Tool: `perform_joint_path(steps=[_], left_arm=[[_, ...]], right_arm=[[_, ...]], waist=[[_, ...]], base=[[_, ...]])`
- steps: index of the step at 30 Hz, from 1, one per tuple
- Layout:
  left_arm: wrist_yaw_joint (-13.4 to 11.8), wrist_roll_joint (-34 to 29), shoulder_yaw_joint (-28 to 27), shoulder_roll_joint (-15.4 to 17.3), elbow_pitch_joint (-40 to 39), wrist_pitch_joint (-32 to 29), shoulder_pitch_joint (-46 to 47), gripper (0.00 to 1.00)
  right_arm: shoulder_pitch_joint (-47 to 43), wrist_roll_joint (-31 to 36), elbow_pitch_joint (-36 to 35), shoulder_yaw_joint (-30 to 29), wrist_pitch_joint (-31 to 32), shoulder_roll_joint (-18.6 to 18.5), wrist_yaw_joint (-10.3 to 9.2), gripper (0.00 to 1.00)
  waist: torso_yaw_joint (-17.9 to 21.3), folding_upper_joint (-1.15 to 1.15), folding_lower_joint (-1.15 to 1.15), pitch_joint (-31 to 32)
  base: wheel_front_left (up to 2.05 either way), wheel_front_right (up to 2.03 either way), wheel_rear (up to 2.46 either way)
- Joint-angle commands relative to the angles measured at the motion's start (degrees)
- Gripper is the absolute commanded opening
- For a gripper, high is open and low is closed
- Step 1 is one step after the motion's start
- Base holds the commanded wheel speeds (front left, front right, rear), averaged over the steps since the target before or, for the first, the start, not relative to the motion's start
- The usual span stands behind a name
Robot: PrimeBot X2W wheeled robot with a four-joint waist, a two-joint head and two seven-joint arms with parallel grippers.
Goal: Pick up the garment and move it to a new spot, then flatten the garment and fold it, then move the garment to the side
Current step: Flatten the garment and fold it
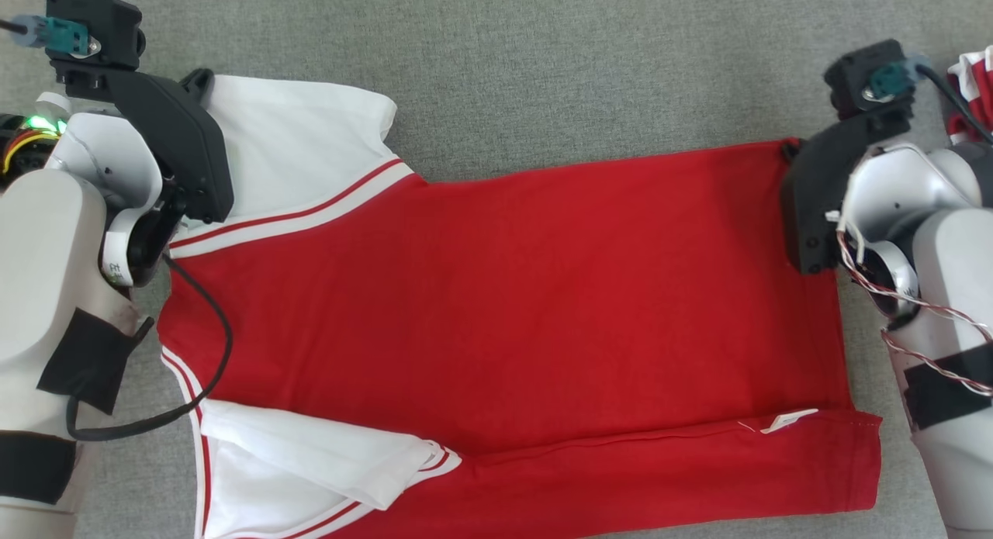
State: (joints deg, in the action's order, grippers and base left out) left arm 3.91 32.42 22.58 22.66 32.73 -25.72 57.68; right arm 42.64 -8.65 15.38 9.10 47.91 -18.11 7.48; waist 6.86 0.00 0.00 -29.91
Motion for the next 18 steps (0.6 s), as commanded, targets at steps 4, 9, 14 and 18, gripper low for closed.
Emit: perform_joint_path(steps=[4,9,14,18], left_arm=[[0.47,0.82,-0.47,-0.45,-1.05,4.18,-1.07,0.0],[-0.11,-1.06,-0.48,-0.98,-2.77,12.56,-3.52,0.0],[-1.11,-3.03,0.01,-2.38,-4.75,21.53,-7.48,0.0],[-2.57,-3.16,-0.25,-3.83,-6.76,27.44,-11.01,0.0]], right_arm=[[-2.2,0.58,0.02,-1.65,-2.87,0.24,0.02,0.0],[-4.43,0.24,-0.13,-3.32,-9.55,1.89,0.02,0.0],[-7.23,-0.63,-0.24,-4.2,-16.38,1.89,0.02,0.0],[-9.14,0.51,-0.16,-6.11,-21.48,1.67,0.02,0.0]], waist=[[-0.13,0.0,0.0,1.04],[-0.91,0.0,0.0,2.82],[-2.88,0.0,0.0,4.94],[-4.26,0.0,0.0,6.7]], base=[[0.0,0.0,0.0],[0.0,0.0,0.0],[0.0,0.0,0.0],[0.0,0.0,0.0]])
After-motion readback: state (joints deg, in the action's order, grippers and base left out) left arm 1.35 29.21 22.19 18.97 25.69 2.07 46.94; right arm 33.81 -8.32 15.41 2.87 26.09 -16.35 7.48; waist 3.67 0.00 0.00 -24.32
